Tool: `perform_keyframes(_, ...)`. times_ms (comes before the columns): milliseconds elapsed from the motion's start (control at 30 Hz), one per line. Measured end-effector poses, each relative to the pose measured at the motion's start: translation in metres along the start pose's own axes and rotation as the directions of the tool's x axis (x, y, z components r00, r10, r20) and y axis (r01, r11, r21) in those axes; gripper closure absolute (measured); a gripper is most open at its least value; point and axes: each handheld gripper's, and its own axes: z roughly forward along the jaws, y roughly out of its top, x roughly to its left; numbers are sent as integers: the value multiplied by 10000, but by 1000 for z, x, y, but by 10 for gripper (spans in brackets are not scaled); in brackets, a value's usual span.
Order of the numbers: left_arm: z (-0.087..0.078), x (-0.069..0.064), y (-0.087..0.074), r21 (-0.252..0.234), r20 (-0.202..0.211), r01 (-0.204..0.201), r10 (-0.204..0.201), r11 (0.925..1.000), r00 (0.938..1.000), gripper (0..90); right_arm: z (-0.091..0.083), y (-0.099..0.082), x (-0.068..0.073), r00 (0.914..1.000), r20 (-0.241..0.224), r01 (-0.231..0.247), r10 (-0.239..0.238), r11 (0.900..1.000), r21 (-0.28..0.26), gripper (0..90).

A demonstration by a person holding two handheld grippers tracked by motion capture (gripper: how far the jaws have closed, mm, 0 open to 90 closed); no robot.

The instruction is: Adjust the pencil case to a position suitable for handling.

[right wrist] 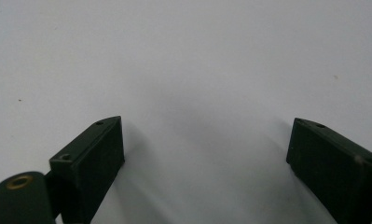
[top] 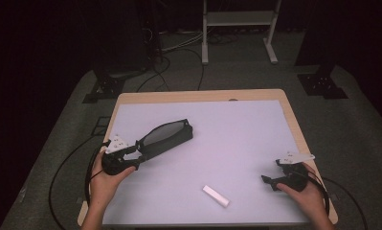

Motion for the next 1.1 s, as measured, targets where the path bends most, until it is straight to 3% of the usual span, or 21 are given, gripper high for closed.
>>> perform_keyframes(767, 21, 14, 38, -66, -43, -685, 684, 9976, 9976, 463, 0, 0, 0, 10000, -8, -9, 9, 10000, 3, 101)
perform_keyframes(1100, 36, 21, 50, -102, 183, -657, 659, 9978, 9977, 465, 0, 0, 0, 10000, 4, -12, 12, 10000, 6, 101)
